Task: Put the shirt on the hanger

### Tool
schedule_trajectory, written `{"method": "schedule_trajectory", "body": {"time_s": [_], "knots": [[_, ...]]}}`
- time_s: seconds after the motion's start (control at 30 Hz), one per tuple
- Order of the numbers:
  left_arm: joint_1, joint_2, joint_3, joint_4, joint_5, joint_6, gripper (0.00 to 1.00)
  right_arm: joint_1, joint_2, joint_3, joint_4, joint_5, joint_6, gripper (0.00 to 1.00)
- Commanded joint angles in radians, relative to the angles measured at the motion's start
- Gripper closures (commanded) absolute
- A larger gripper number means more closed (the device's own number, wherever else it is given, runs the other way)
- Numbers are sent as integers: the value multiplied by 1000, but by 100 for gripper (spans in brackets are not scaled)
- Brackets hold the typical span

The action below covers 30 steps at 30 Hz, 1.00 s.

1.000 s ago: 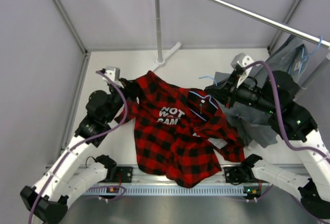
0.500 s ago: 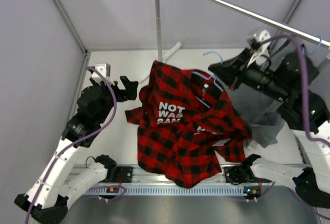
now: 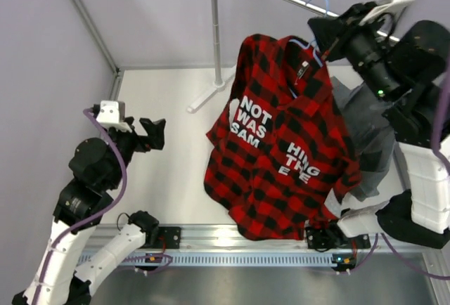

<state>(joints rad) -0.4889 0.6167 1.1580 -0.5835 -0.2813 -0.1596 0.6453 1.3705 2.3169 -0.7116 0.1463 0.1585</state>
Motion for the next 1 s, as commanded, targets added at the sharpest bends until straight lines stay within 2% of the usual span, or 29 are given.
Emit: {"method": "schedule_trajectory", "body": {"time_s": [0.0, 0.03, 0.17, 0.27, 0.43, 0.63, 0.67, 0.97], "knots": [[1, -62, -140, -18, -56, 26, 2, 68, -26, -141, 44, 208, 0, 100], [3, -83, -226, 8, -55, 19, 2, 88, -27, -160, 64, 286, -7, 100], [3, -140, -392, 62, -59, -38, 2, 212, 18, -134, 83, 537, -88, 100], [3, -146, -396, 63, 30, -47, 2, 220, 47, -128, 124, 625, -105, 100], [1, -130, -409, 63, -1, -60, 2, 235, 169, -5, 155, 751, -145, 100], [1, -170, -419, 63, -13, -58, 2, 251, 277, 139, 214, 794, -158, 100], [1, -175, -422, 63, -12, -60, 2, 254, 286, 160, 230, 806, -207, 100], [3, -179, -422, 65, 31, -57, 2, 214, 352, 202, 374, 848, -369, 100]]}}
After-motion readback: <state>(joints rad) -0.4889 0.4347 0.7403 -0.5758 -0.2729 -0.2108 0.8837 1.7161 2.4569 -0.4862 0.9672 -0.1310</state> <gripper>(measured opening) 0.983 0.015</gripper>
